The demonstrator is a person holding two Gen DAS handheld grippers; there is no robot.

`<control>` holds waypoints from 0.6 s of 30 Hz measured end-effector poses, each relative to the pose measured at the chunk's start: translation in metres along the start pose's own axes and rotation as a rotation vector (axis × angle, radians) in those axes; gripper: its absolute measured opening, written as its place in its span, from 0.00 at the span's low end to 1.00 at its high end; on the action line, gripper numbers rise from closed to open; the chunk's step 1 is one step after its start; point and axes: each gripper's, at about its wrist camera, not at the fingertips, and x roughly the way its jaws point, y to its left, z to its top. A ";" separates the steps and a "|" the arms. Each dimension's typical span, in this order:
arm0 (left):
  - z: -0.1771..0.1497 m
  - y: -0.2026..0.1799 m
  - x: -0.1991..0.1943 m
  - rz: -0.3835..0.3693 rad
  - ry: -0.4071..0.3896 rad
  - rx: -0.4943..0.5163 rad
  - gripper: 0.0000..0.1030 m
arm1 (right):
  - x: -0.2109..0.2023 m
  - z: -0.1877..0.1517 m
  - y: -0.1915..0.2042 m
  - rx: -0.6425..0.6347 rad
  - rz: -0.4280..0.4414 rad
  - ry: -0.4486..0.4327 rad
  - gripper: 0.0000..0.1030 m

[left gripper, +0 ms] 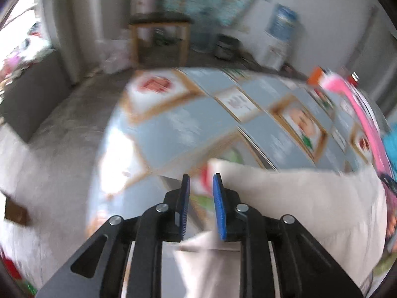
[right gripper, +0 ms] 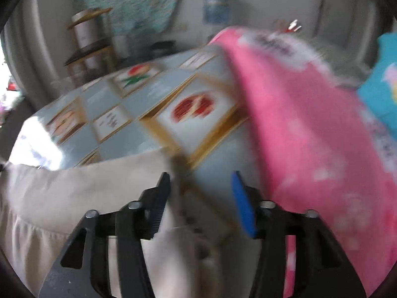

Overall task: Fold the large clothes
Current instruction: 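Lift the jacket with both tools and fold it over onto itself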

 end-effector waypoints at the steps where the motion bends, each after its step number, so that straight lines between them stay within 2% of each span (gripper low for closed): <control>1: 0.002 0.003 -0.010 0.038 -0.027 -0.011 0.19 | -0.009 0.002 -0.002 -0.004 -0.032 -0.018 0.48; 2: 0.003 0.001 -0.026 0.054 -0.072 -0.001 0.19 | -0.023 0.004 -0.001 -0.011 -0.061 -0.046 0.49; 3: 0.007 -0.004 -0.034 0.039 -0.099 0.016 0.19 | -0.044 0.005 0.006 -0.025 -0.045 -0.087 0.49; 4: 0.007 -0.012 -0.042 0.021 -0.116 0.035 0.19 | -0.052 0.007 0.012 -0.039 -0.014 -0.105 0.49; 5: 0.005 -0.030 -0.049 -0.022 -0.125 0.078 0.19 | -0.065 0.005 0.030 -0.075 0.054 -0.119 0.49; 7: -0.003 -0.075 -0.051 -0.123 -0.090 0.185 0.19 | -0.072 0.000 0.066 -0.146 0.187 -0.095 0.48; 8: -0.008 -0.094 -0.046 -0.154 -0.065 0.228 0.21 | -0.071 -0.007 0.094 -0.196 0.291 -0.056 0.44; 10: -0.024 -0.144 -0.027 -0.191 0.023 0.334 0.24 | -0.063 -0.017 0.132 -0.256 0.367 0.003 0.37; 12: -0.036 -0.171 -0.006 -0.202 0.073 0.361 0.24 | -0.048 -0.025 0.167 -0.305 0.382 0.049 0.26; 13: -0.042 -0.179 0.007 -0.186 0.090 0.354 0.24 | -0.037 -0.028 0.179 -0.300 0.393 0.082 0.25; 14: -0.047 -0.182 0.018 -0.160 0.091 0.348 0.24 | -0.030 -0.032 0.184 -0.292 0.392 0.106 0.24; 16: -0.055 -0.182 0.020 -0.139 0.047 0.358 0.24 | -0.011 -0.039 0.192 -0.295 0.341 0.123 0.24; 18: -0.060 -0.191 0.019 -0.091 0.039 0.410 0.24 | -0.008 -0.039 0.189 -0.263 0.354 0.136 0.24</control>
